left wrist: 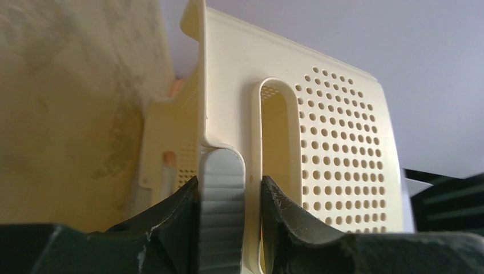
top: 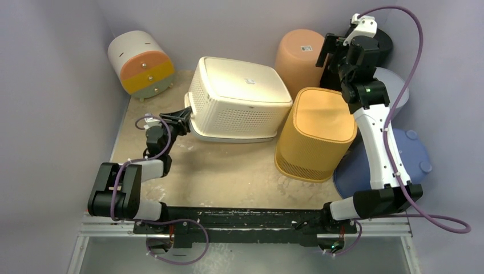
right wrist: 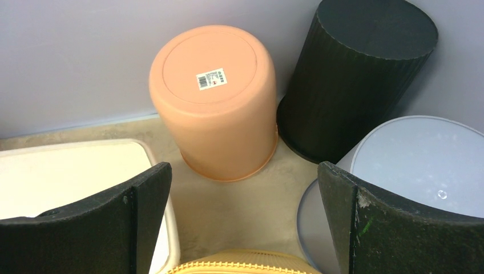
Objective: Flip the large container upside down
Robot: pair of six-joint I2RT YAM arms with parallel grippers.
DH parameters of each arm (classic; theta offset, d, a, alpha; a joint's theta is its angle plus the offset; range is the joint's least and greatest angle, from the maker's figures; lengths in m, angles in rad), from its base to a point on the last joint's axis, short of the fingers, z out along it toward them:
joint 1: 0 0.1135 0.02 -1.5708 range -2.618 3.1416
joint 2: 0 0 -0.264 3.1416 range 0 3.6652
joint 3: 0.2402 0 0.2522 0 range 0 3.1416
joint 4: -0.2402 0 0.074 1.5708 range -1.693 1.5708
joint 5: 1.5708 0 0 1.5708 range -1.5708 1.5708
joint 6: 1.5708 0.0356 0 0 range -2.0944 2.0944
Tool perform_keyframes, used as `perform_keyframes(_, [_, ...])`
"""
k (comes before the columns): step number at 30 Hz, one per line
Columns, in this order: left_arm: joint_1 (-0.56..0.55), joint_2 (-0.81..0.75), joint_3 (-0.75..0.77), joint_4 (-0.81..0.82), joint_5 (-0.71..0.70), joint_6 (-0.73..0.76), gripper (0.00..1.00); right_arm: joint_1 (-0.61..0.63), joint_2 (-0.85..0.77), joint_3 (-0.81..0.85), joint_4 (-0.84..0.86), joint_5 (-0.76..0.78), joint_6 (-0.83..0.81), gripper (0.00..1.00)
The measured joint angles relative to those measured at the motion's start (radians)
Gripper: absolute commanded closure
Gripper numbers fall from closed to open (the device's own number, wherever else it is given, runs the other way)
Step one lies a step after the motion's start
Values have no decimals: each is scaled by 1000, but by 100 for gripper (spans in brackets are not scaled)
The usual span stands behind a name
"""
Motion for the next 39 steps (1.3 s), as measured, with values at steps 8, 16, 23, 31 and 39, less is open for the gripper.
perform_keyframes(8, [62,12,51,-197,67,132,63,0,0,0,0,0,0,0])
perform_keyframes(16, [114,23,166,-478,96,330,60,0,0,0,0,0,0,0])
perform_keyframes(23, [133,45,257,-704,130,499,58,0,0,0,0,0,6,0])
perform_keyframes(31, [140,64,291,-893,139,690,56,0,-1,-3,0,0,7,0])
perform_keyframes(39, [150,76,357,-1058,110,835,44,0,-3,-6,0,-3,7,0])
